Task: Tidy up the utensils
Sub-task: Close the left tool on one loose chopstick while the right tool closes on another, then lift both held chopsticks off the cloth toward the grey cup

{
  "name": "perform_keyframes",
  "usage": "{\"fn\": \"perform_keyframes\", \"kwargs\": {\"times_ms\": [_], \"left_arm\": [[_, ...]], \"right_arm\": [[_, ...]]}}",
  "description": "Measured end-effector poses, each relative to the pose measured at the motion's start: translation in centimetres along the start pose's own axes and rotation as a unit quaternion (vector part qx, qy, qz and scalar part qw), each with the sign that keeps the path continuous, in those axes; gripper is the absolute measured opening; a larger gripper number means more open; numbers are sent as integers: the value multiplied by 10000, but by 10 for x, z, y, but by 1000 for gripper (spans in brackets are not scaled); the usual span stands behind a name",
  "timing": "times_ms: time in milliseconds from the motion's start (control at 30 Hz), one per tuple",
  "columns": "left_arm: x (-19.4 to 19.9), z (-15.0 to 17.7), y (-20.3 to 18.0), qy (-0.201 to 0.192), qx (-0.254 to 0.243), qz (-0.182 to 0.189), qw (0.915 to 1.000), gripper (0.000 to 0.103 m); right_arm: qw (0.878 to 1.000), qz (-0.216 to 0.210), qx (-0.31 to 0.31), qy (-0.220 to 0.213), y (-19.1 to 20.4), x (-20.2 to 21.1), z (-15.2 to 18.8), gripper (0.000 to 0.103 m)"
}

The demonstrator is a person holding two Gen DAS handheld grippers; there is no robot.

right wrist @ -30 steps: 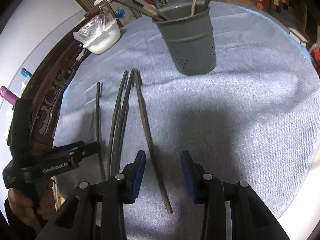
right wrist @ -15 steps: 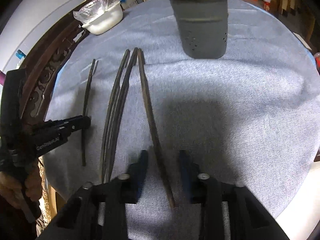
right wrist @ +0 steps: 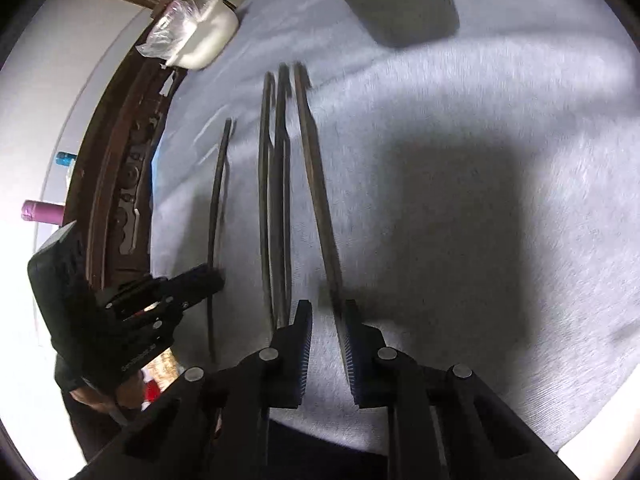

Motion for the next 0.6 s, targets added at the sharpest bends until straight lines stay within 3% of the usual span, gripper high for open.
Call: {"fn": "perform_keyframes", "kwargs": {"times_ms": [133,267,400,600], "left_arm": [[9,-14,16,-76,381,174,9991,16],[12,-40,28,-122,737,406,9964,19],[7,-60,39,-52,1160,381,9925,19],[-7,-87,48,121,1472,188,9889,19]], "right_arm": [[9983,431,169,-358,-2,15,-23,20],[9963,540,205,-629,1,18,-51,21],[9942,742,365,-685,5,12,-71,27],[9917,1028,491,-592,12,-8,-96,28]]}}
Point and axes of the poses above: each gripper's, at about its wrist camera, not at the fingertips, and x roughly against the way its jaws point, y to its left, z to its underside, the point moved 6 cm from there along -x, roughly the way its jaws point, and after that the axes turned 10 degrees about x, right-handed, at the moved point
